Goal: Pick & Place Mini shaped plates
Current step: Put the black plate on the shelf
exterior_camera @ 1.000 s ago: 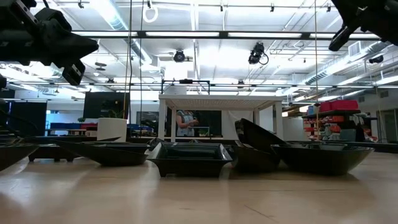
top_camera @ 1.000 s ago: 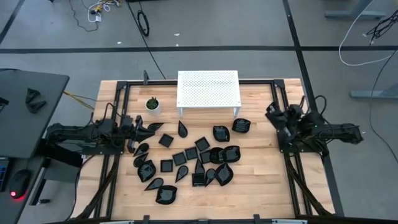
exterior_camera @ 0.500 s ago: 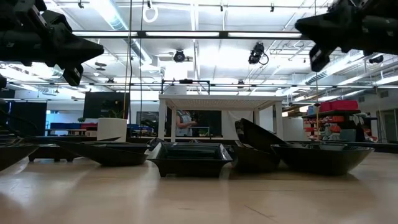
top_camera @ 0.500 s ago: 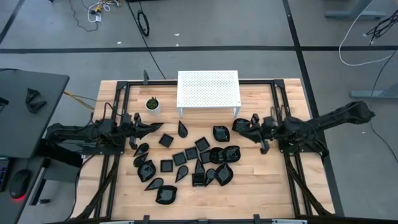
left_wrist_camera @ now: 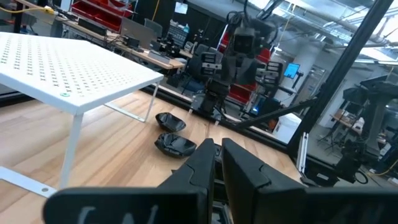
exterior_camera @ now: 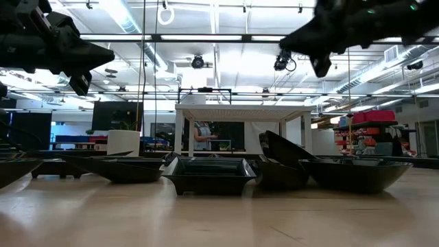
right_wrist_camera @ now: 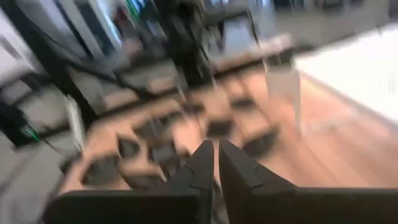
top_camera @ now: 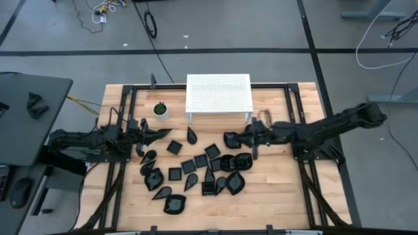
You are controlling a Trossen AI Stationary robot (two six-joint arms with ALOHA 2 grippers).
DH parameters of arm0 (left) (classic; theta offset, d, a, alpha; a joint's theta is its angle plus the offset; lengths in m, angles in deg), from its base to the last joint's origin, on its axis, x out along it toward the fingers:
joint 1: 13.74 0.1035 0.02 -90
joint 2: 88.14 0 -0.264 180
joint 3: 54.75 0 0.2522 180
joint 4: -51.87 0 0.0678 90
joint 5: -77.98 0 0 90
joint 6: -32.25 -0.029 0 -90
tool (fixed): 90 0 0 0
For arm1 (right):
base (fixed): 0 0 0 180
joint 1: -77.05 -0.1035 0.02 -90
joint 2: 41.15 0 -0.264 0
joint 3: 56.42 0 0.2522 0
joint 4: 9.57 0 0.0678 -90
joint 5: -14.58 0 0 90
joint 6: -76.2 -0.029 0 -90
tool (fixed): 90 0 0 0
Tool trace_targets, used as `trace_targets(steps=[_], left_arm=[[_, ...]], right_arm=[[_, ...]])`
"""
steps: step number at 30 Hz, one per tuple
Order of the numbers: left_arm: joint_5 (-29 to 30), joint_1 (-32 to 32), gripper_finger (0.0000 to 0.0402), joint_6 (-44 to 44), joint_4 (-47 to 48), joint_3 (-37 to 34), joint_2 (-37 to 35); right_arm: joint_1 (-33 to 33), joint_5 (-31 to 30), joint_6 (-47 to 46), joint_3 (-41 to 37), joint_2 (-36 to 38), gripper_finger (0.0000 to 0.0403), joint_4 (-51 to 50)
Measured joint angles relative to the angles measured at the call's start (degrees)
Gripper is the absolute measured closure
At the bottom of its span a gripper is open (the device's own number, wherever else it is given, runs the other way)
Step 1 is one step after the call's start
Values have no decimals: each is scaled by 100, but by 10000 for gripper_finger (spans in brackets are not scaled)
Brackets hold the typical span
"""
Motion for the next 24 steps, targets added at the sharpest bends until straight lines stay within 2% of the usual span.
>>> trace_targets(steps=[4,8,18,24], left_arm=[[-2,0,365,-6,10,2,0],[-2,0,365,-44,13,2,0],[-9,0,365,-46,23,2,0],[-9,0,365,-48,31,2,0]], right_arm=[[11,-205,-435,1059,-396,356,-2278],[29,-209,-723,1699,-686,328,-3474],[39,-261,-1583,1861,-909,242,-4516],[31,-262,-1669,1861,-912,213,-4332]])
